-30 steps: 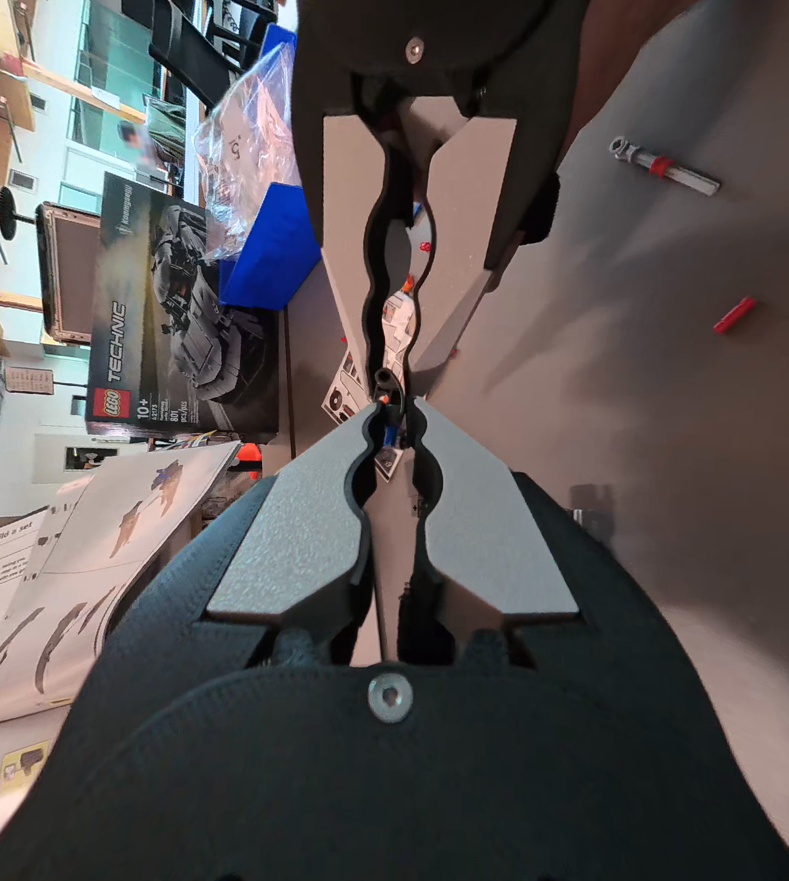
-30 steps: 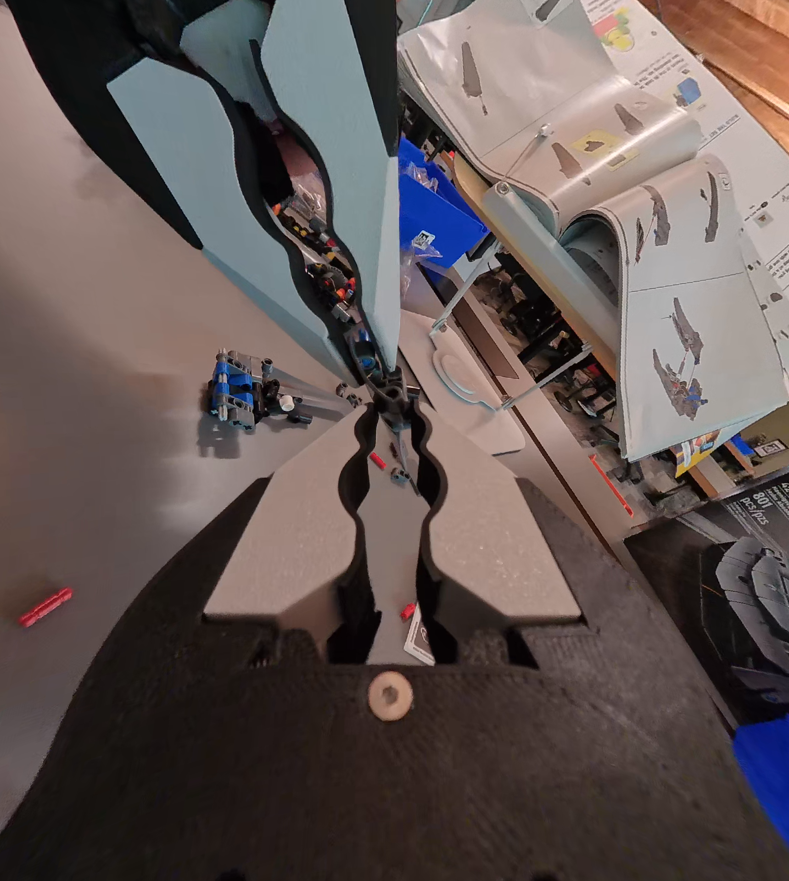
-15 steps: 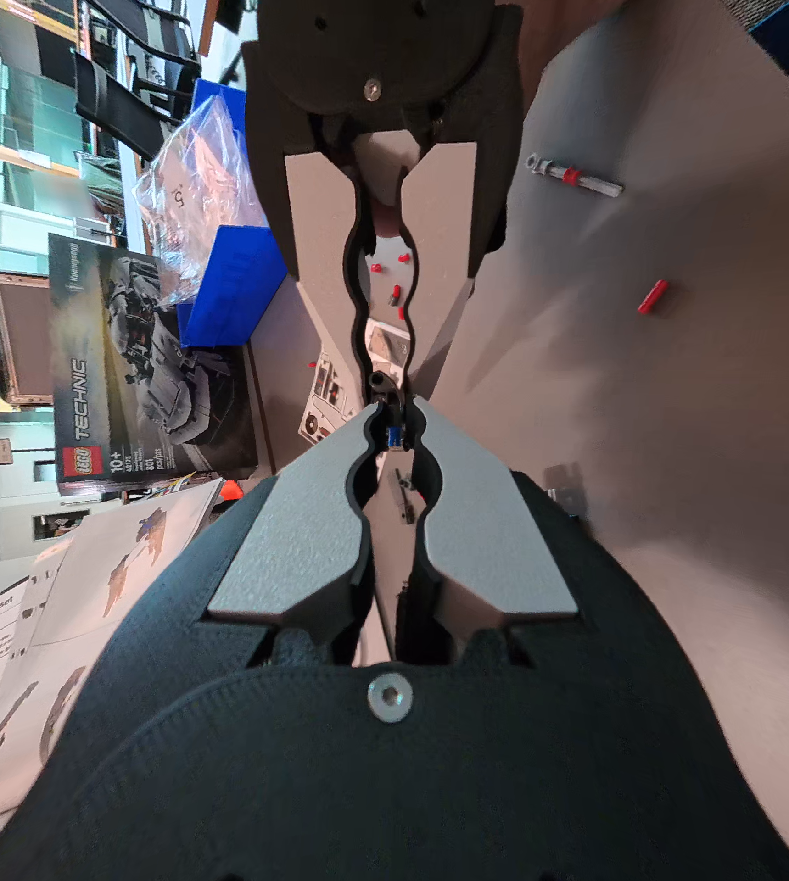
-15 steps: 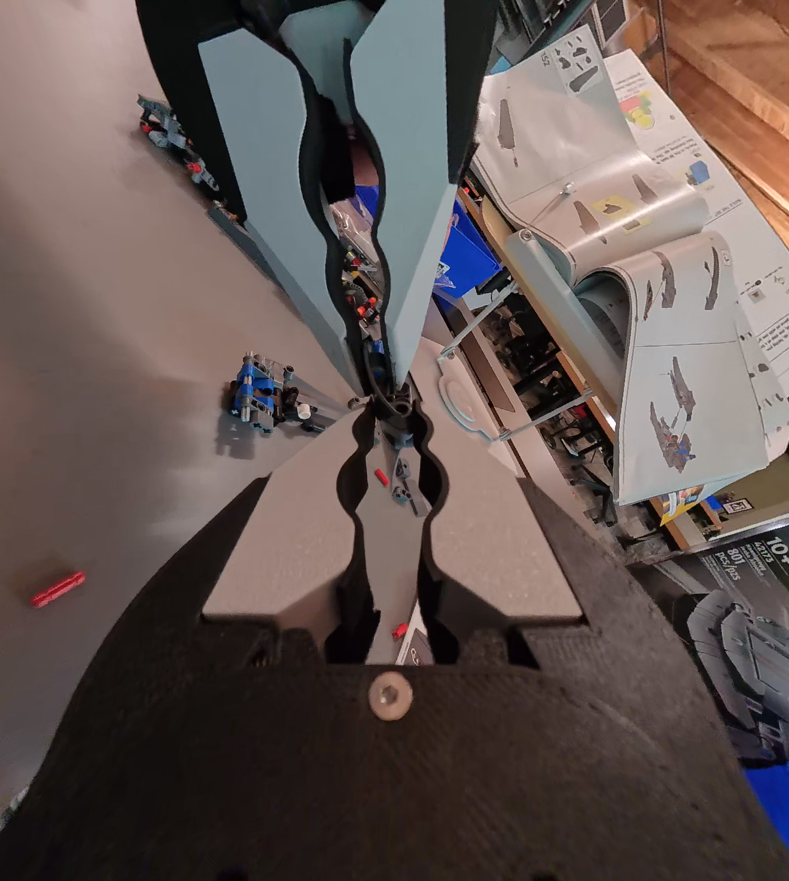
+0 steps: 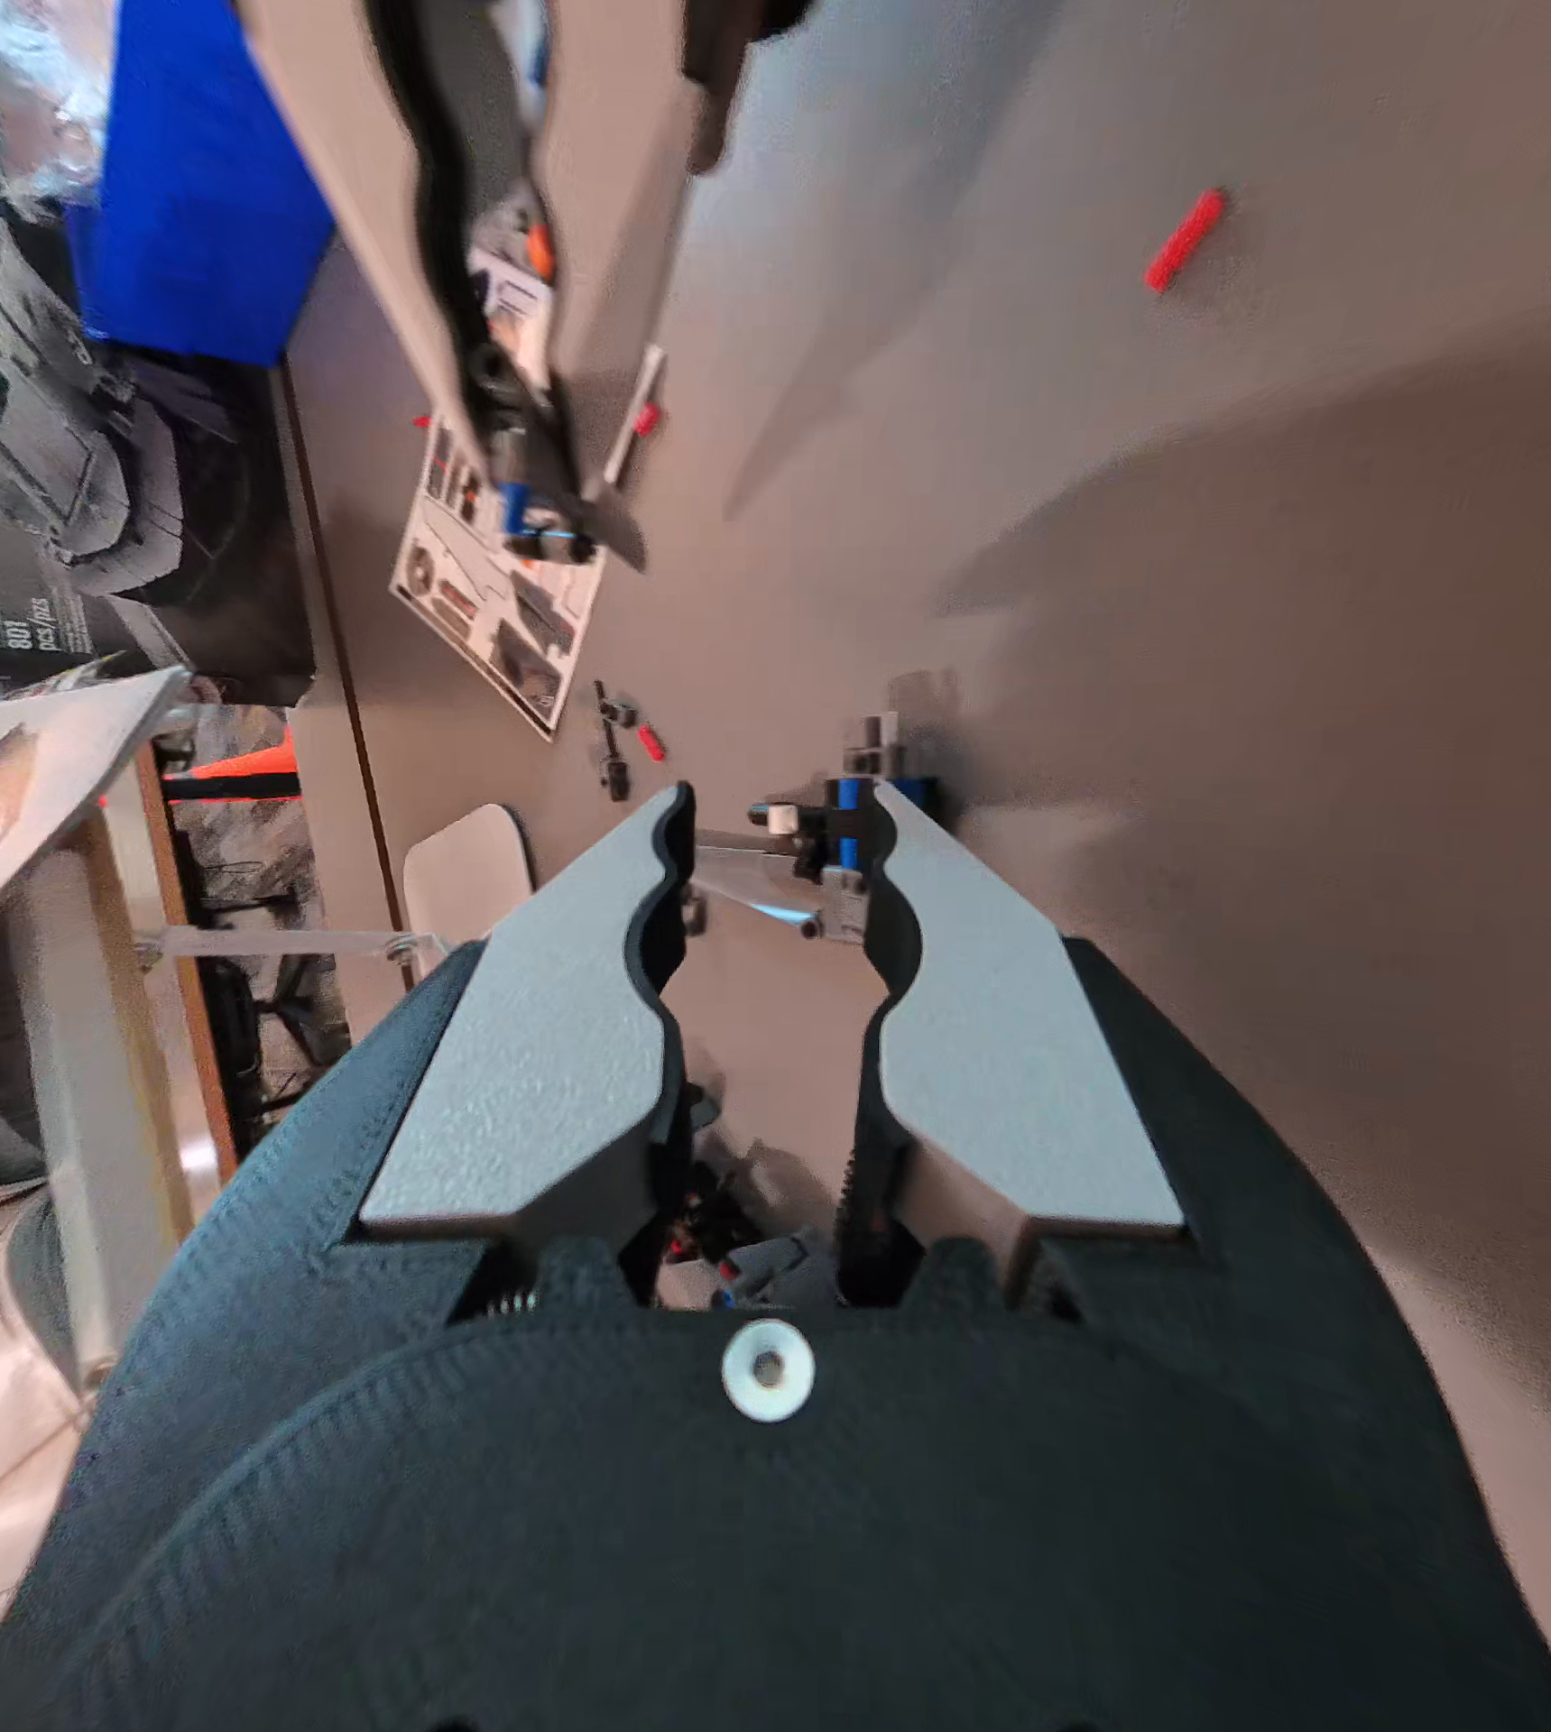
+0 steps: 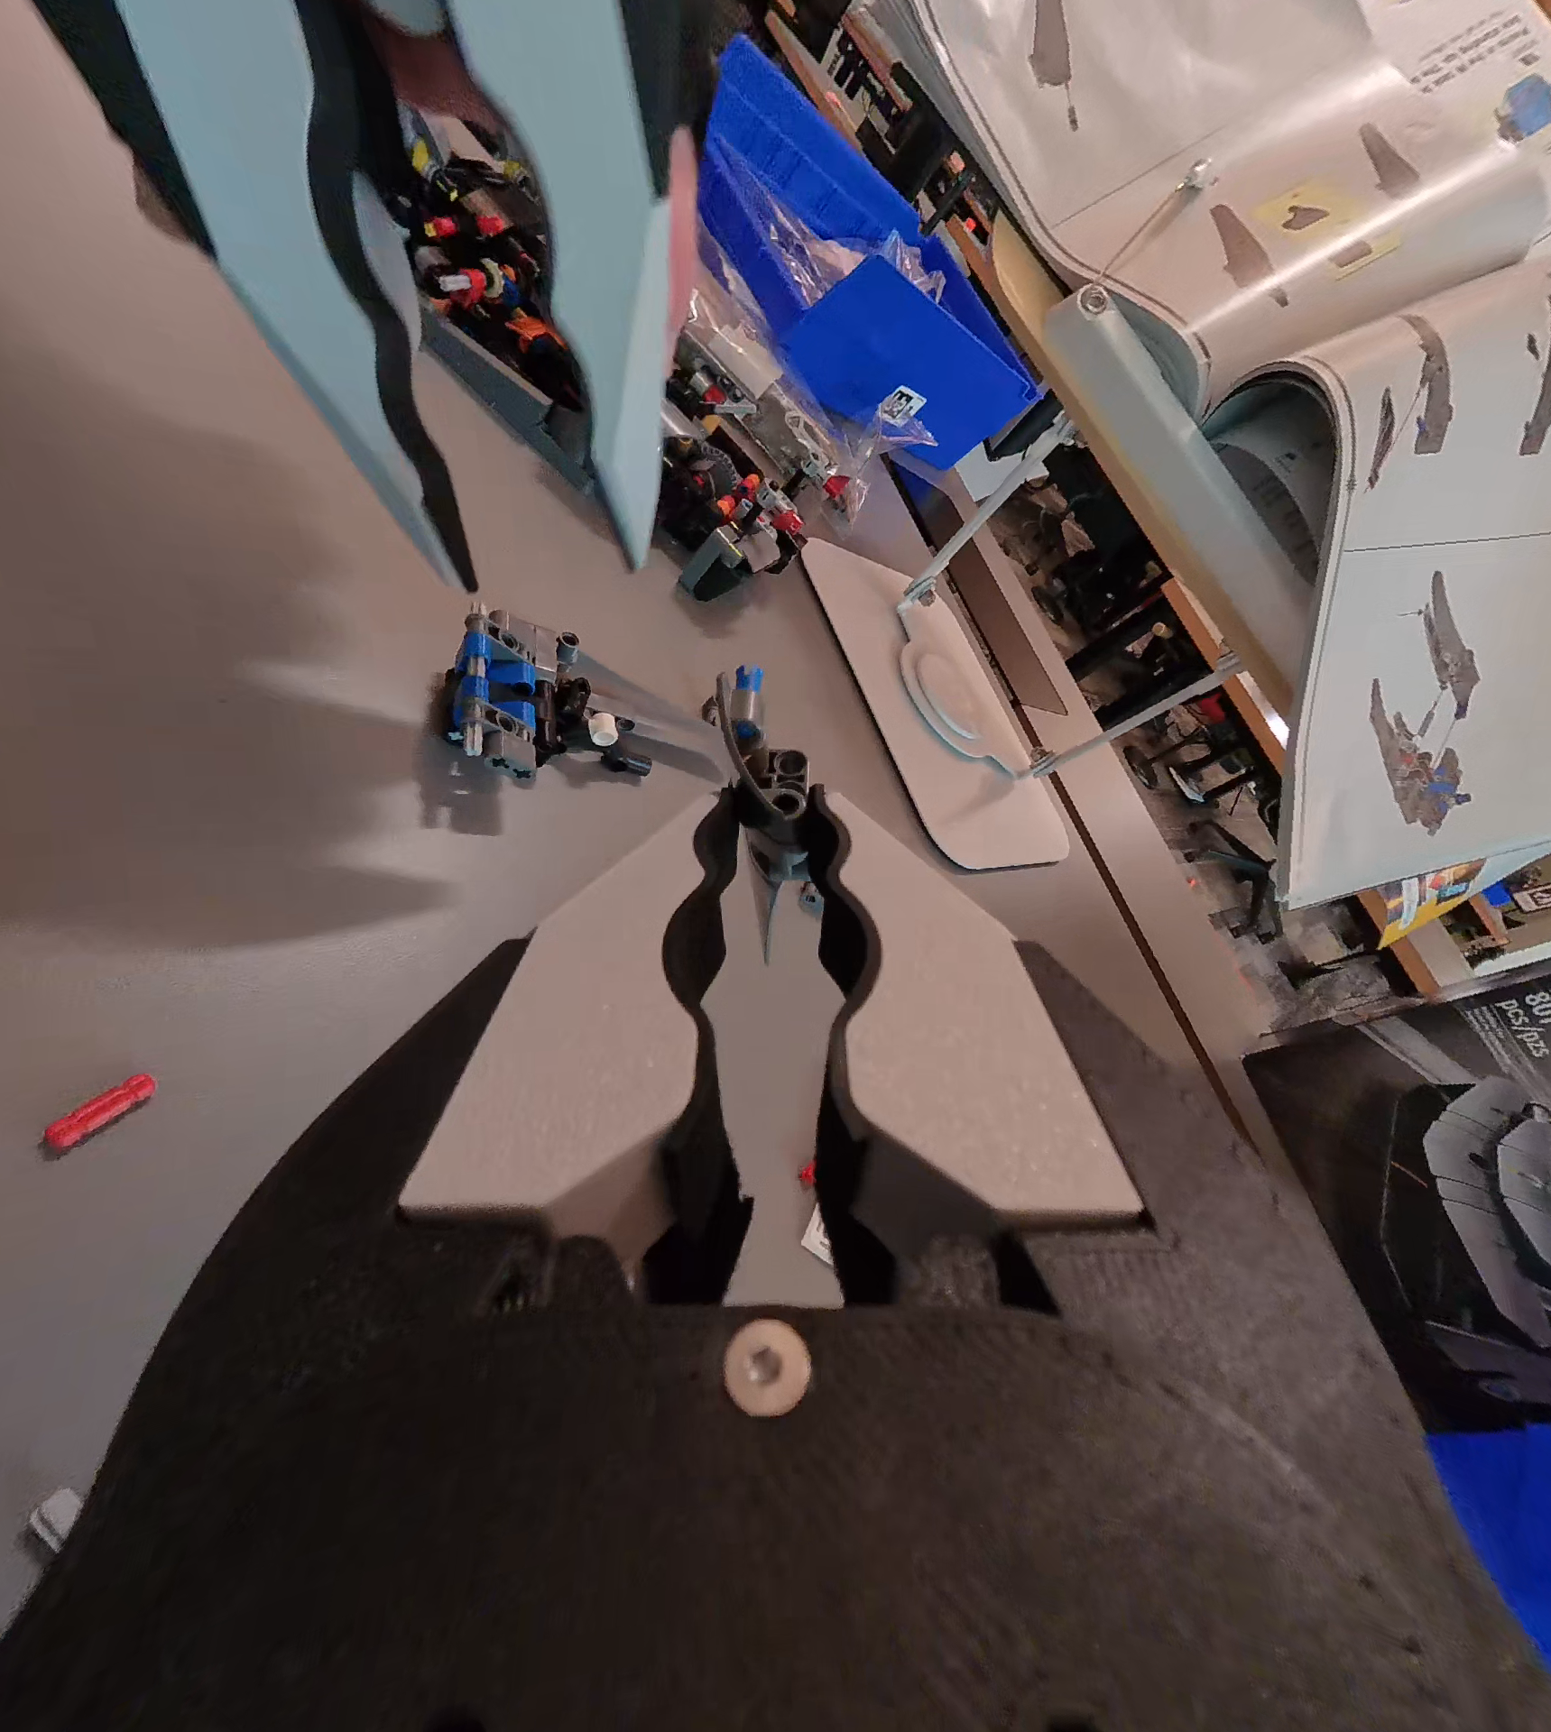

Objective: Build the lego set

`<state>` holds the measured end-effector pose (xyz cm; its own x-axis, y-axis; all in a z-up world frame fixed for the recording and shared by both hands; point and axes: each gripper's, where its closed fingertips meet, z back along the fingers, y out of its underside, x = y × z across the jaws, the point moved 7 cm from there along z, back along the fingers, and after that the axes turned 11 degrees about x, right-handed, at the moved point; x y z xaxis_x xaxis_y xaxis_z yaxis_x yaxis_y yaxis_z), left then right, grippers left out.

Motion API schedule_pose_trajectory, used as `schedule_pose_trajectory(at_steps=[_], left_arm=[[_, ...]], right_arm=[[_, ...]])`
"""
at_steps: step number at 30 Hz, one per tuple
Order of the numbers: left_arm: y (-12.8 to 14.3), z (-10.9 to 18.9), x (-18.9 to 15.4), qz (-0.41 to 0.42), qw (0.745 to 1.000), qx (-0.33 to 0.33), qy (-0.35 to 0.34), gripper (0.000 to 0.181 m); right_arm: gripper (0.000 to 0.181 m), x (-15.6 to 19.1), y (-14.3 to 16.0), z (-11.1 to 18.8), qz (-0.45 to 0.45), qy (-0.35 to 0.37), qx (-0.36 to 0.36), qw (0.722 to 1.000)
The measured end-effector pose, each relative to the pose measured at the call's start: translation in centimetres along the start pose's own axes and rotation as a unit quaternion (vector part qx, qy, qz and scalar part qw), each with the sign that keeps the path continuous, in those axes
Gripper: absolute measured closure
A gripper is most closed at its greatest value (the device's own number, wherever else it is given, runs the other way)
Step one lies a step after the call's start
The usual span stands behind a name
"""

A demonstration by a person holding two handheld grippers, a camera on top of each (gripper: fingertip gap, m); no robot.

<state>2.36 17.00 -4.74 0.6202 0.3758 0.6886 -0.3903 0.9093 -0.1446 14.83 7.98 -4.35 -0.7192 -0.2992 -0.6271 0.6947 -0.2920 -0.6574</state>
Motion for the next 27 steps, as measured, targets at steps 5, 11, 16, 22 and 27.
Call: schedule_pose_trajectory(at_steps=[5, 11, 16, 22, 27], left_arm=[[0.0, -2.0, -2.1, -0.018, 1.000, 0.024, -0.010, 0.158], [0.8, -3.2, -2.8, -0.022, 0.999, 0.046, -0.005, 0.169], [0.9, -3.6, -2.7, -0.020, 0.999, 0.048, -0.002, 0.174], [1.0, -3.5, -2.7, -0.007, 0.999, 0.038, -0.011, 0.177], [1.5, -2.6, -2.4, 0.057, 0.998, -0.018, 0.008, 0.177]], right_arm=[[0.169, 0.1, 0.1, -0.2, -0.001, -0.002, 0.004, 1.000], [0.169, 0.3, 0.2, -0.4, 0.005, -0.008, 0.008, 1.000], [0.169, 0.2, 0.2, -0.3, 0.003, -0.008, 0.003, 1.000], [0.169, 0.3, 0.2, -0.2, 0.003, -0.013, 0.002, 1.000], [0.169, 0.6, 0.1, -0.3, 0.010, -0.025, 0.001, 1.000]])
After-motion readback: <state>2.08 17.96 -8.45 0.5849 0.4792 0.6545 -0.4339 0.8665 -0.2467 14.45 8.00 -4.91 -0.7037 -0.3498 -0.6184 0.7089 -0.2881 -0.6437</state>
